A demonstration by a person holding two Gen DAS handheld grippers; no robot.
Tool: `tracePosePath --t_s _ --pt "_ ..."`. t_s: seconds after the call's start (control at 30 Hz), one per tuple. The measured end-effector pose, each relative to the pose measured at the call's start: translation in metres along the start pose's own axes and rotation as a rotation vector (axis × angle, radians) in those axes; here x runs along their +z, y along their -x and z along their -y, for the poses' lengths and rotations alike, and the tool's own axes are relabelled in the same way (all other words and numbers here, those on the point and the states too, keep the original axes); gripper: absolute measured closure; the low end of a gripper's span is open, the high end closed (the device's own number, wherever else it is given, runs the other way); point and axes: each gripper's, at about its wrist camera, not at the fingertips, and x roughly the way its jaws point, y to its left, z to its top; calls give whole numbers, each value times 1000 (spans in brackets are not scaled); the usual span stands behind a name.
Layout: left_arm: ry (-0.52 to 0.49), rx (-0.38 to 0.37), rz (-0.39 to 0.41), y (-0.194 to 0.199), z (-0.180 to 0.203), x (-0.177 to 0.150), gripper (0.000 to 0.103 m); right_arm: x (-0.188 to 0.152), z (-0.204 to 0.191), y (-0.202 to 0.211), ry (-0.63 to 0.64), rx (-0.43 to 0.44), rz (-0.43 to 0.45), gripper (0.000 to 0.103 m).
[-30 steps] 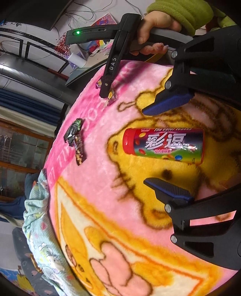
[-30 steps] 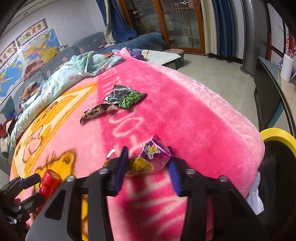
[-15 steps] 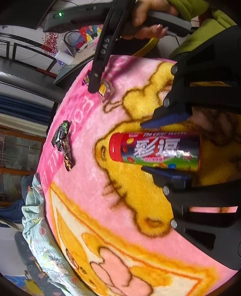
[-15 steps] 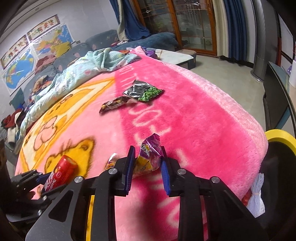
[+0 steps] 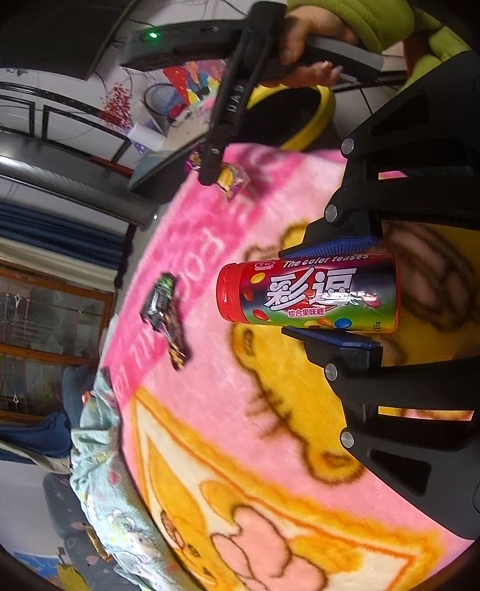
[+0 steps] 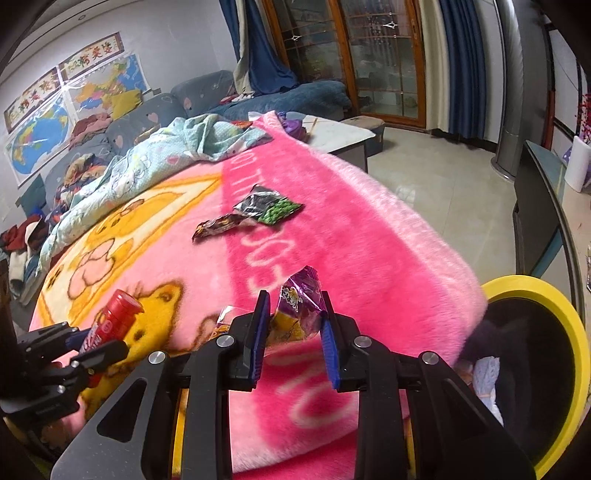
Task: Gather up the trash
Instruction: 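Carry the red can and purple wrapper with both tools over the yellow bin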
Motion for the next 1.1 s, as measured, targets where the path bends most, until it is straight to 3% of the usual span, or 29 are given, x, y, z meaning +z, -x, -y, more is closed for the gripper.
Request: tracePosePath --t_s 1.1 --pt "-97 -111 124 17 69 31 76 5 54 66 -68 -85 113 78"
